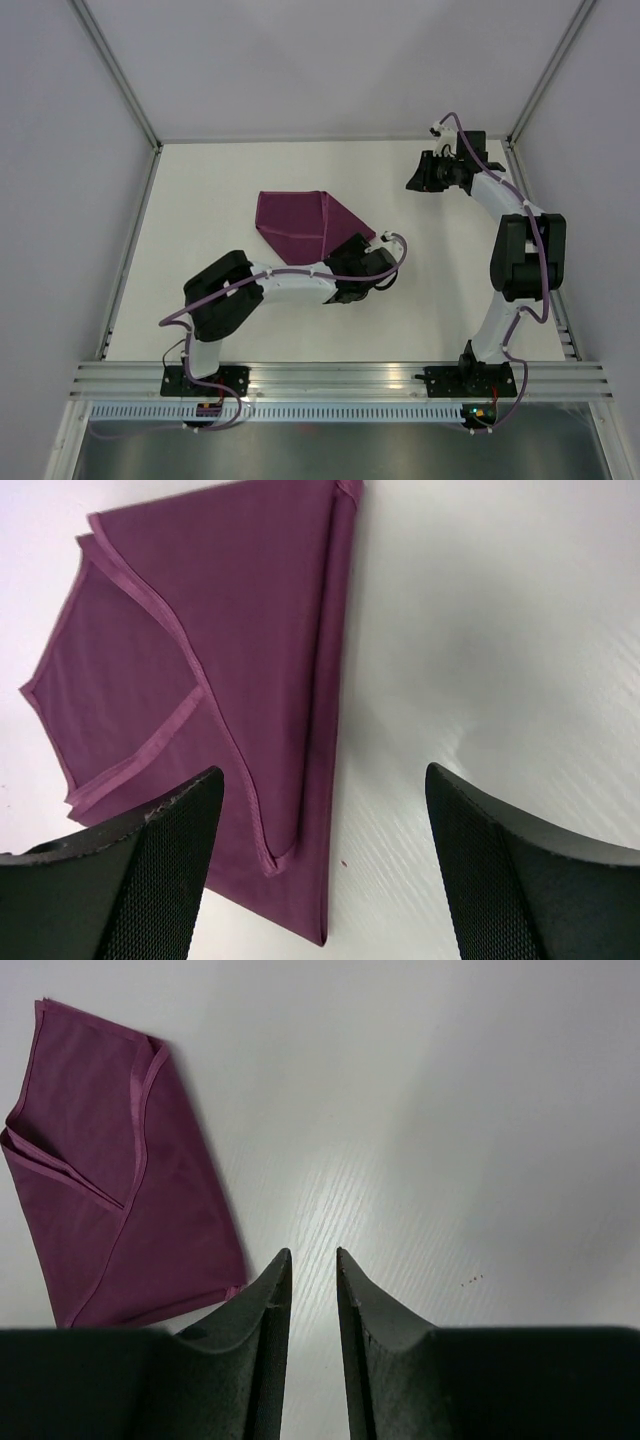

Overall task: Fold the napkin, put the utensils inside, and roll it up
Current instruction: Roll the napkin with the utensil

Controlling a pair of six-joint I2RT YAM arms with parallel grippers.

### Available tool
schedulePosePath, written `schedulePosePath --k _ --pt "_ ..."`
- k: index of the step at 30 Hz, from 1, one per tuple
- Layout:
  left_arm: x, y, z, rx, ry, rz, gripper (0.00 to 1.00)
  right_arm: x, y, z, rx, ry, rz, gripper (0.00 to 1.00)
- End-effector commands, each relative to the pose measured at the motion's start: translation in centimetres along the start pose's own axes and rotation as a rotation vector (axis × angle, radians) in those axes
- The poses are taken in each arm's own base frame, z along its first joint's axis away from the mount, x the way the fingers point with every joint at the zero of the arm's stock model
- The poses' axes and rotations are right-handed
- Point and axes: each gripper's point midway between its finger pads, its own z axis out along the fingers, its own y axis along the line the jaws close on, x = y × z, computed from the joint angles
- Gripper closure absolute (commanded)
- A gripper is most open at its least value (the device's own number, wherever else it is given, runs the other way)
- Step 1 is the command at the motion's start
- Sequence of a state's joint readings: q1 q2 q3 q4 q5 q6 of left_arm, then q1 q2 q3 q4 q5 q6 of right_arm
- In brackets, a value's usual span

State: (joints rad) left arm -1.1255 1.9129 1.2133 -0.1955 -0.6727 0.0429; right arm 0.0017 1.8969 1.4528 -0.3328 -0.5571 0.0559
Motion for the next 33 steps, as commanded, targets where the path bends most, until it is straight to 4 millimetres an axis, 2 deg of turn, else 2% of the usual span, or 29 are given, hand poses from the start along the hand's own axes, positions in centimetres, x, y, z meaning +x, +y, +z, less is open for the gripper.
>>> schedulePosePath --k 1,6,10,18,33 --pt "-3.4 2.2 -0.4 -0.108 -0.052 -0.003 0.14 -1.6 -0.2 -2.0 -0.008 -0.059 -0.008 0.70" --pt "-2.7 1.5 0.5 -0.109 -0.011 0.037 0.15 -1.5 -0.9 -2.3 -0.008 -0.060 0.009 0.70" --pt "-1.7 1.2 1.1 -0.125 0.028 0.064 0.20 -1.4 -1.3 -2.3 -0.006 -0.059 0.018 0.71" --pt "0.0 0.4 2.1 -0.128 0.076 0.091 0.21 -1.3 -1.6 -2.4 0.002 -0.050 0.018 0.71" --pt "3.0 0.6 4.3 -0.094 0.151 0.106 0.38 -1.0 -2.0 -2.2 0.011 -0.043 0.027 0.72"
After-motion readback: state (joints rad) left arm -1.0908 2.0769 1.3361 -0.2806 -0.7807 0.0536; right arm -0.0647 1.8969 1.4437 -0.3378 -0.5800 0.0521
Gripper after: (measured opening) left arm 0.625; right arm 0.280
